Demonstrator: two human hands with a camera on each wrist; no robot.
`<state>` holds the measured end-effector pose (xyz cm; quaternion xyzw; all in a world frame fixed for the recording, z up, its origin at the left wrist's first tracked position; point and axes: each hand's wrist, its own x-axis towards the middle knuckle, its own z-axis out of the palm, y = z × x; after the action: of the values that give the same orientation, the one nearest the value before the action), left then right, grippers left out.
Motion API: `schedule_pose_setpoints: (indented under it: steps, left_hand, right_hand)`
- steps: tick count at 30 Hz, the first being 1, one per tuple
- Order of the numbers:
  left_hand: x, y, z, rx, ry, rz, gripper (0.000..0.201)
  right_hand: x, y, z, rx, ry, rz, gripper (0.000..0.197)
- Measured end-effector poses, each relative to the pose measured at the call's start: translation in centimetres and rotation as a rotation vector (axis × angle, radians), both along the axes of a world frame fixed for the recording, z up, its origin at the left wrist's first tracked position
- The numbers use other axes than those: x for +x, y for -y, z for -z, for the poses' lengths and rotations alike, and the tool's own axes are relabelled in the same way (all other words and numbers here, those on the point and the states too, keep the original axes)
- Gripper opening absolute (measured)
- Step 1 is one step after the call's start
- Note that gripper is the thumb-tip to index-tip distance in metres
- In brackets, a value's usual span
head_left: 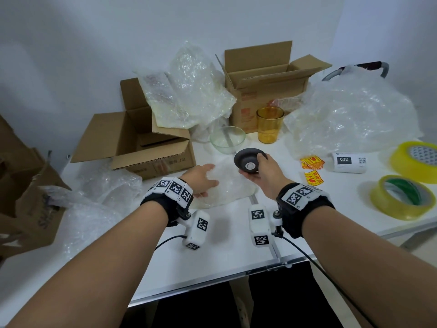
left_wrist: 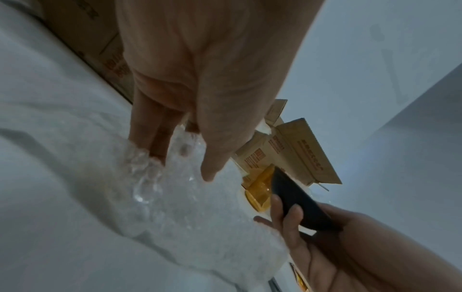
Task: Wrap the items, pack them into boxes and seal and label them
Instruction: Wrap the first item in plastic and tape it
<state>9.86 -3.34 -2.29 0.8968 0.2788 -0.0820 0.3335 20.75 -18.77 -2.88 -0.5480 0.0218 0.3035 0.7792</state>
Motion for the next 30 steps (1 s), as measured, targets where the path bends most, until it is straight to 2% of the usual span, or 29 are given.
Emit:
schedule_pose_setpoints:
  steps: [3, 6, 8, 12, 15, 17, 19, 25, 28, 30]
  left_hand:
    - [-0.1, 0.0, 0.0, 0.049, 0.117, 0.000, 0.021]
    - [-0.6, -0.2, -0.3, 0.180, 0.288, 0.060, 0.020]
    - [-1.1, -0.3, -0.5, 0.194, 0.371, 0.095, 0.022]
    - [-1.6, -1.0, 0.0, 0.006, 0.422, 0.056, 0.037]
    - [-1.8, -1.4, 0.7, -0.070, 0.432, 0.013, 0.041]
    - [-2.0, -1.3, 0.8, -0.104, 0.434, -0.016, 0.041]
    - [-1.9, -1.2, 0.7, -0.175, 0.445, -0.076, 0.040]
    - [-2.1, -0.2, -0.1, -0.583, 0.547, -0.217, 0.038]
    - [-2.7, -0.2, -0.3, -0.740, 0.538, -0.283, 0.022]
    - [-3.1, -0.4, -0.3, -0.726, 0.496, -0.277, 0.039]
  right_hand:
    - [-0.1, -0.1, -0.5, 0.034, -0.018, 0.014, 0.021]
    - [0.3, 0.1, -1.2, 0.078, -0.015, 0.077, 0.022]
    - [0.3, 0.3, -1.8, 0.091, -0.023, 0.087, 0.025]
    - [-0.2, 0.4, -1.9, 0.027, -0.040, 0.035, 0.026]
    - [-0.4, 0.4, -1.4, -0.239, 0.167, -0.029, 0.040]
    - [-0.6, 0.6, -1.5, -0.378, 0.334, -0.065, 0.042]
    - [-0.9, 0.7, -2.0, -0.412, 0.437, -0.106, 0.041]
    - [-1.9, 0.1, -3.3, -0.475, 0.641, -0.321, 0.037]
    - [-1.9, 0.1, -3.3, -0.566, 0.712, -0.334, 0.036]
    - [-1.6, 0.3, -3.0, -0.601, 0.737, -0.281, 0.035]
